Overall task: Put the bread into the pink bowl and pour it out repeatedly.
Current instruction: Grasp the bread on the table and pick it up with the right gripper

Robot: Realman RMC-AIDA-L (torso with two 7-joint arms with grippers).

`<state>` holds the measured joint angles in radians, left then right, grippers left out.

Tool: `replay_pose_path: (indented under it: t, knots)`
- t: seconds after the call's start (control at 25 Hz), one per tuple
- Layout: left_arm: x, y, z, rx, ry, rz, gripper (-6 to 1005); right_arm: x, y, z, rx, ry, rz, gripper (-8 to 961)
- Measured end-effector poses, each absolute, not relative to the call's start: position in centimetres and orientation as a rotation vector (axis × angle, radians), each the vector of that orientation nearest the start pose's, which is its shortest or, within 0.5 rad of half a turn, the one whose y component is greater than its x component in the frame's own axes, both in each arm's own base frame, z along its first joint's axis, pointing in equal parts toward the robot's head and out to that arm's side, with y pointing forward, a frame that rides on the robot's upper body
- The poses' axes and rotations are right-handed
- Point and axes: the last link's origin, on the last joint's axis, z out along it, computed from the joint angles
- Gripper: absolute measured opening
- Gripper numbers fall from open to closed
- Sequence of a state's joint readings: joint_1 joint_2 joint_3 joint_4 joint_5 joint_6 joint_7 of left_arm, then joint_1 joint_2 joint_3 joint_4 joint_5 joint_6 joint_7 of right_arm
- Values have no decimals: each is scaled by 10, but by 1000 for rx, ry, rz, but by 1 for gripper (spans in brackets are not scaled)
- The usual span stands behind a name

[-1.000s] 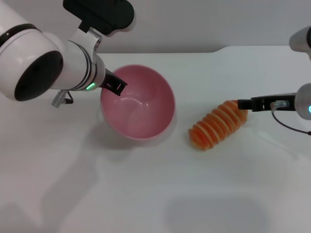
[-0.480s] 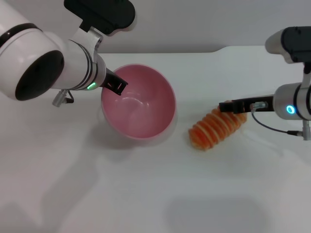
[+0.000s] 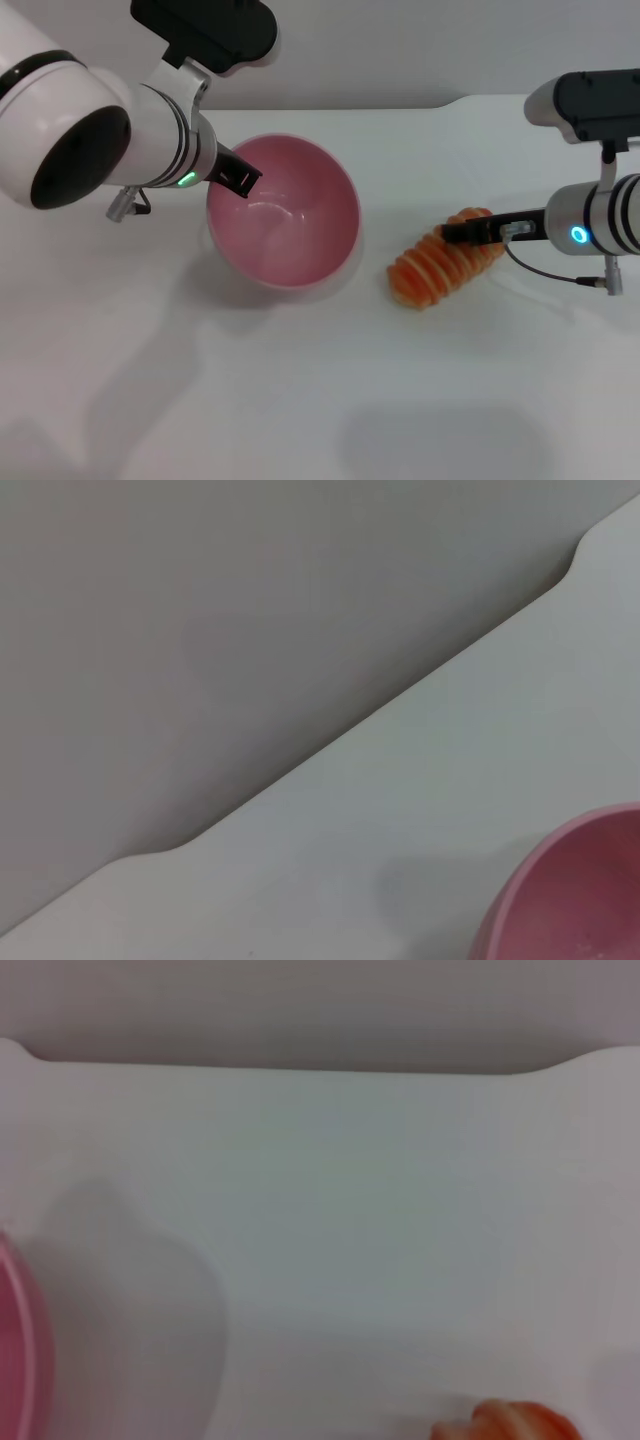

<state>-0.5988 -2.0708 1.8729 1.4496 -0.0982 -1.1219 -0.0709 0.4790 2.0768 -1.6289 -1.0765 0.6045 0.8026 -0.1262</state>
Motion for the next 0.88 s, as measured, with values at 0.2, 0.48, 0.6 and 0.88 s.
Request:
replay_pose_path:
  t: [0.2,0.48,0.6,0.88]
  knots:
    - [-133,380,-37,-2145,-672,333,47,238,382,-60,-2116,1306,-37,686]
    - [-133,380,-37,-2146,-671,334,47,241,382,-62,-2115,1316,-47,685]
    - [-133,380,-37,-2146,-670,334,47,243,383,-62,-2110,1324,-51,685]
    - [-133,380,-37,-2146,-670,334,47,248,384,-64,-2117,1311,-87,684]
